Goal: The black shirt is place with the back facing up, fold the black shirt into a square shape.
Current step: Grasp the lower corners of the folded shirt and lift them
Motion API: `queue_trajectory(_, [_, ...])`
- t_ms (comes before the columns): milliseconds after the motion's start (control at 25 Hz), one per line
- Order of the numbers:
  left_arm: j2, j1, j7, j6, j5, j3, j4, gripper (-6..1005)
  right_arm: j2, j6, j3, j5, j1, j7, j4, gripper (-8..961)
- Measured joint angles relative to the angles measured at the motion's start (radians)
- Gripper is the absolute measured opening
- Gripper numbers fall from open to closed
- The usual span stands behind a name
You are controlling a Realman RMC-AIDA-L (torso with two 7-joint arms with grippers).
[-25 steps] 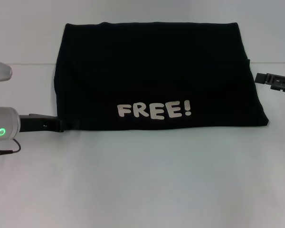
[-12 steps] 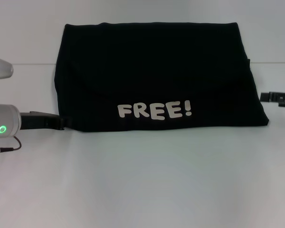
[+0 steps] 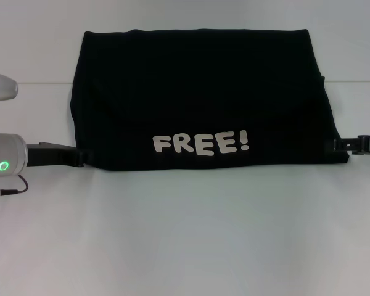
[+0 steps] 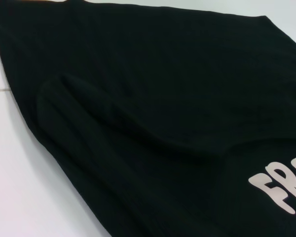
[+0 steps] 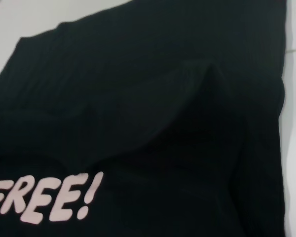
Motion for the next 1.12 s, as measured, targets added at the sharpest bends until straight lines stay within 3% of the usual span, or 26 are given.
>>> queue_trajectory(480, [0.001,-0.001,0.003,-0.008,0.0,0.003,-0.001,0,0.022,0.092,-0.019,-0.013,0.025,0.001,0.042,914])
queue_trajectory(680, [0.001,-0.001,0.004,-0.01,0.0,0.003,-0.001,1,0.028,0.129,-0.021,-0.013,0.027,0.02,0.058,812])
queue_trajectory(920, [0.002,-0.001,0.006,-0.01,0.0,0.003,-0.002,1,0.03,0.152,-0.036,-0.016,0.026,0.037,0.078,578])
queue_trajectory(1120, [0.002,-0.001,0.007,-0.01,0.0,0.003,-0.002,0,0.033,0.137,-0.038,-0.011,0.023,0.034,0.067,328])
